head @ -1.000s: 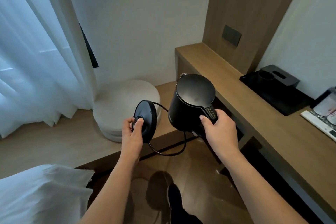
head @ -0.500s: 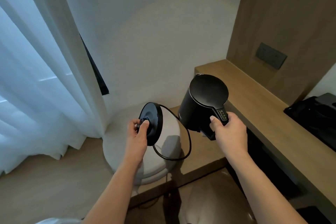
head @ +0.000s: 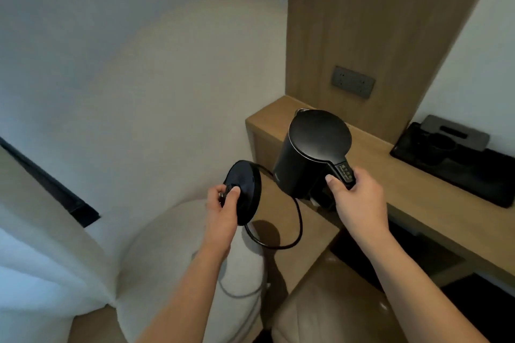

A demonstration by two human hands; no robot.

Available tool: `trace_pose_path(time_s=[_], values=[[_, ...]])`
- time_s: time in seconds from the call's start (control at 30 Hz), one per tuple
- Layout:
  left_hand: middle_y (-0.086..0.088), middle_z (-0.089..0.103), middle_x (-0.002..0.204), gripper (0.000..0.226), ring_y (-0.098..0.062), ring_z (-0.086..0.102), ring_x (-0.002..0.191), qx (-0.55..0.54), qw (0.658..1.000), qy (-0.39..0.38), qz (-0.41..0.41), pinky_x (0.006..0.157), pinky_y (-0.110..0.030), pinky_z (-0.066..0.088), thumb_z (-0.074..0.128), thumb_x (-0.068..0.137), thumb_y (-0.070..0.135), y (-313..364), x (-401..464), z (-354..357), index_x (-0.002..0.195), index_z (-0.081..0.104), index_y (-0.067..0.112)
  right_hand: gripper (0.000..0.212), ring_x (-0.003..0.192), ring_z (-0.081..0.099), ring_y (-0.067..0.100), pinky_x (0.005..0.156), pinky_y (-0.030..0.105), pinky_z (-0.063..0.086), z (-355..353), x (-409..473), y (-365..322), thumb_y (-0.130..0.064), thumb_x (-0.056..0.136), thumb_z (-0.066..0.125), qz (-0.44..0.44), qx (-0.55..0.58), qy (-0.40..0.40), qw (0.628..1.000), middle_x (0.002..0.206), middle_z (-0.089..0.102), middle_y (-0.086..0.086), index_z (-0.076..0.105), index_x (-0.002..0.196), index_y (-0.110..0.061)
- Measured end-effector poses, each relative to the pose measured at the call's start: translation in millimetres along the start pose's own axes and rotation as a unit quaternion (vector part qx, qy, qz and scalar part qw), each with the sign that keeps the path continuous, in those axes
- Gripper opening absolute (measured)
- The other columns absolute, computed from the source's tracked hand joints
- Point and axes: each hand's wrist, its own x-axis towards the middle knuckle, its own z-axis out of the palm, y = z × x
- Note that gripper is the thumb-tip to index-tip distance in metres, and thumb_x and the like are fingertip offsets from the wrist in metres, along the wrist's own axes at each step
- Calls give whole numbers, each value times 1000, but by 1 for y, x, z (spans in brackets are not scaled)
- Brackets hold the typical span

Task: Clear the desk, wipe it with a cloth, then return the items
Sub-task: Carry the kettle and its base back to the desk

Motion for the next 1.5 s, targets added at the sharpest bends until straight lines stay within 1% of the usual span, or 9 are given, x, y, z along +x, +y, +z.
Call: trace_pose_path(time_s=[0.23,0.33,0.43,0.53,0.67,0.9,1.1,1.37,1.5], values=[[-3,59,110,27,-23,59,99,78,986,-142,30,80,-42,49,55,85,61,10,23,85,99,51,39,12,71,52,6,53,25,33,-60,0,27,-31,96,62,60,12,135,989,82,58,-7,57,104,-24],[-5,60,113,15,-26,61,106,86,971,-219,33,86,-45,54,57,95,49,10,17,129,103,52,37,13,69,51,7,52,26,32,-90,-6,51,-33,96,61,100,11,181,978,79,56,-7,58,104,-23],[1,64,112,31,-25,62,107,112,956,-266,43,99,-63,46,56,81,67,8,11,171,102,54,44,18,70,54,12,53,27,34,-117,-6,75,-35,96,61,136,14,224,965,79,59,-4,61,107,-22],[-3,62,111,27,-27,61,107,110,944,-307,44,96,-60,50,58,81,63,10,2,209,97,54,42,16,73,56,14,55,28,36,-140,0,95,-35,96,61,159,23,253,954,81,60,-3,61,105,-22],[6,62,104,32,-23,60,104,128,938,-318,54,104,-67,39,55,75,70,16,-2,251,96,55,45,13,77,58,16,59,29,38,-167,17,116,-34,95,62,173,35,278,944,84,61,-5,58,105,-25],[-1,62,112,40,-28,60,109,144,935,-307,102,102,-69,40,58,78,69,30,37,298,107,55,41,15,72,53,13,55,25,33,-197,66,137,-31,95,62,177,42,295,938,82,59,-3,60,104,-19],[2,60,111,36,-28,58,110,174,927,-304,134,101,-72,38,56,79,67,39,64,337,103,53,41,16,87,58,24,74,37,46,-207,108,154,-34,94,62,202,36,297,933,91,63,0,59,106,-23],[20,51,114,27,-15,50,113,203,869,-401,209,105,-63,38,53,79,64,35,85,425,98,53,45,12,74,55,19,60,32,39,-224,160,171,-34,95,61,246,2,328,912,80,60,-2,58,97,-22],[20,50,113,26,-12,48,112,227,849,-430,210,109,-60,30,51,76,65,33,105,460,94,53,47,12,76,59,24,68,39,50,-231,188,174,-35,94,62,252,-15,356,900,81,62,0,57,95,-23]])
